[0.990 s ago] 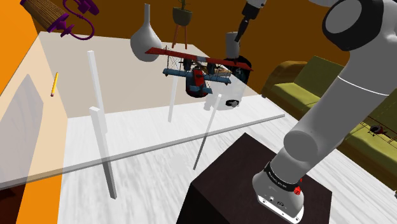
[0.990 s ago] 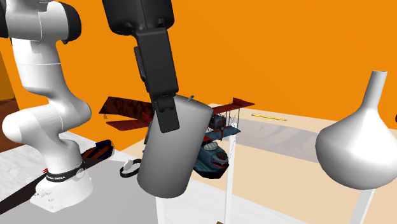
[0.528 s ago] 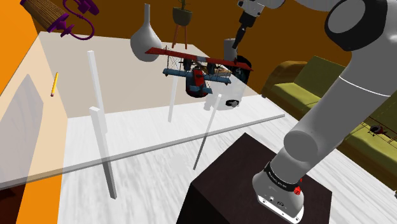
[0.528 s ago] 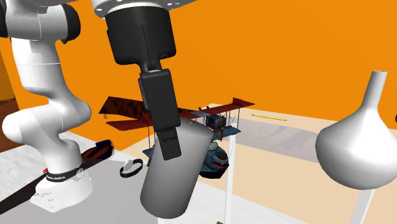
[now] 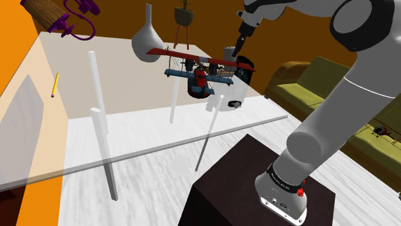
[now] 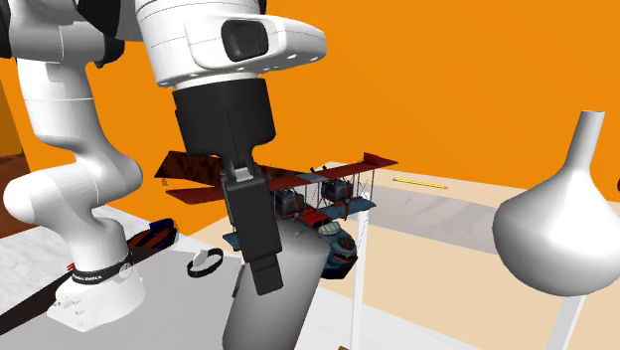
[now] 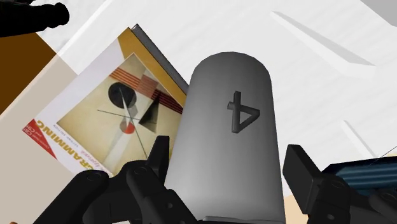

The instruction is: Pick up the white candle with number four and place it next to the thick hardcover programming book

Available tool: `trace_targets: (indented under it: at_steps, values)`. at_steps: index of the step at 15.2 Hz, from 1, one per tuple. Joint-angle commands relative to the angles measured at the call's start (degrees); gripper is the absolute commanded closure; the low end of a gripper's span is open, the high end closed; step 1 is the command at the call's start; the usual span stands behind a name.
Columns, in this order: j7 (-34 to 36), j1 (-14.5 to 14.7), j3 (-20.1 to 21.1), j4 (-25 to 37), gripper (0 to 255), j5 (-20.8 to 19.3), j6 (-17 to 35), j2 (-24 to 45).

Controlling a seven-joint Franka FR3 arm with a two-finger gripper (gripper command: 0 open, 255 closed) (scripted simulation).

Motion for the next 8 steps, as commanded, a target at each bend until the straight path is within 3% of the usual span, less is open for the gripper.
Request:
trace_targets:
  at_steps: [1, 8]
  values:
    - [-0.2, 0.0, 0.0, -1.0, 255, 0.1, 1.4, 0.3]
    - [-0.7, 0.0, 0.0, -5.8, 255, 0.5, 6.6, 0.9]
